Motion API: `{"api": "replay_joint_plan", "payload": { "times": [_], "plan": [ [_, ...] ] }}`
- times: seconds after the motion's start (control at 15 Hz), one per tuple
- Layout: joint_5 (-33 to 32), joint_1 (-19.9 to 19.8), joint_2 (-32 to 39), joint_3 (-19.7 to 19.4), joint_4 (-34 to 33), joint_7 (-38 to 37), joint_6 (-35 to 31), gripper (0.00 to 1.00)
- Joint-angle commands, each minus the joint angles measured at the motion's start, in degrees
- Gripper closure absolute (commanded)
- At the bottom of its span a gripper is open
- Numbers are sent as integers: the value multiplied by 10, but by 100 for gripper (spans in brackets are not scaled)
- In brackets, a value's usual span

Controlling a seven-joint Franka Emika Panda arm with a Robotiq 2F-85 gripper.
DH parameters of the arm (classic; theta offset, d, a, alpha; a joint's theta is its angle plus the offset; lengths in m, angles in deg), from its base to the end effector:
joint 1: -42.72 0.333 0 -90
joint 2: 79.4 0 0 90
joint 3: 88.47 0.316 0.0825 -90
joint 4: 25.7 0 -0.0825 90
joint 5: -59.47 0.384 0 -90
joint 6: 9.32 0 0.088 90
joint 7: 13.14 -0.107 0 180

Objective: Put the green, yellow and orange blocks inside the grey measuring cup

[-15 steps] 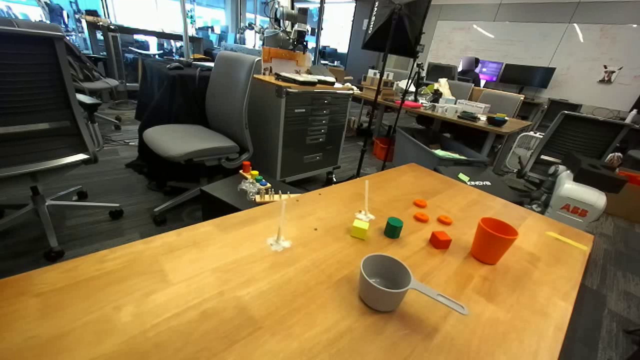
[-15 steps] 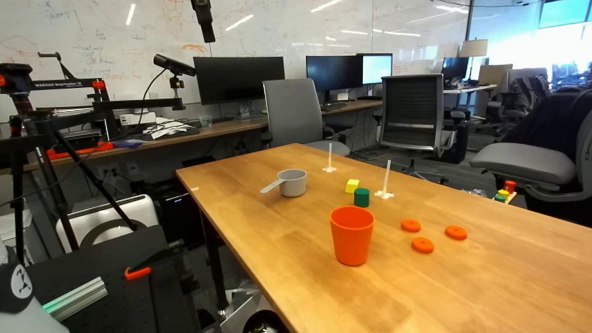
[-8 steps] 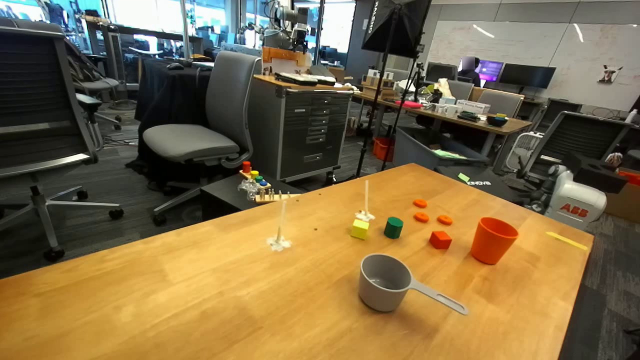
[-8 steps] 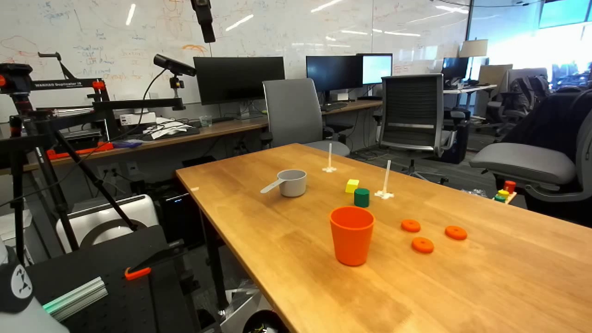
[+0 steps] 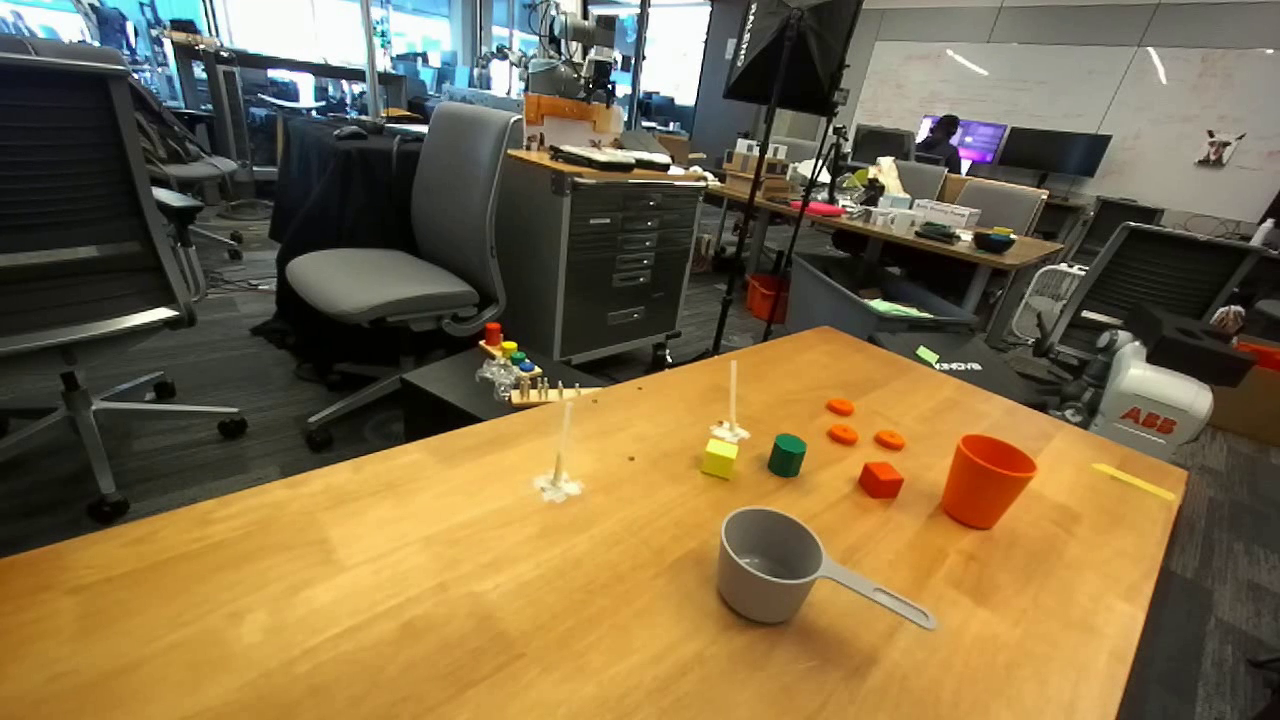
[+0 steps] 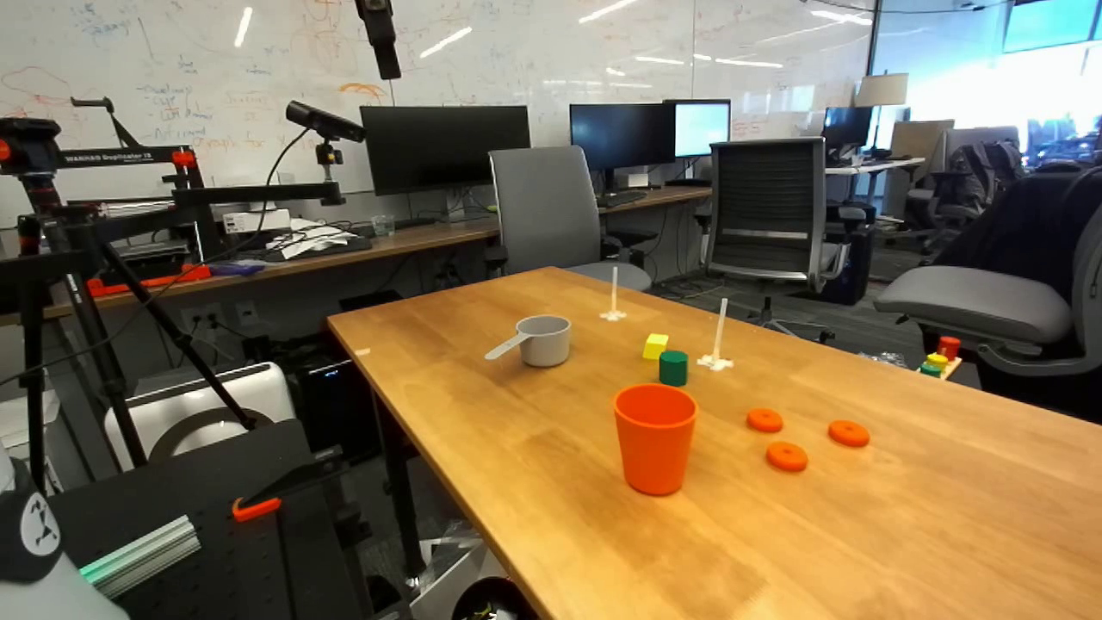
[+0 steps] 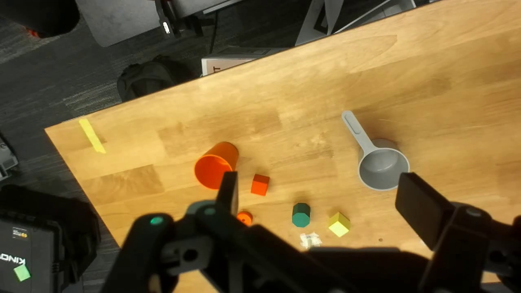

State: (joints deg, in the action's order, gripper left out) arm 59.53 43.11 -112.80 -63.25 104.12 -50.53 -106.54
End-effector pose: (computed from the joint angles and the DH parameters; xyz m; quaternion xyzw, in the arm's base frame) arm 0.3383 0.1928 0.5520 0.9836 -0.1361 0.0447 0.1098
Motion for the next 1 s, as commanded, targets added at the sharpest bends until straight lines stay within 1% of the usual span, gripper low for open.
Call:
{"api": "replay_joint_plan", "payload": {
  "times": [0.0, 0.33, 0.47, 0.67, 0.8, 0.93],
  "plan": [
    [-10, 22, 6, -16, -2, -10, 2, 0],
    [-10, 22, 6, -16, -2, -10, 2, 0],
    [-16, 25, 14, -23, -15, 4, -4, 0],
    [-6, 28, 62, -27, -41, 13, -39, 0],
    [-5, 32, 108, -24, -63, 15, -63, 0],
    [-13, 37, 159, -20, -95, 19, -71, 0]
  ]
}}
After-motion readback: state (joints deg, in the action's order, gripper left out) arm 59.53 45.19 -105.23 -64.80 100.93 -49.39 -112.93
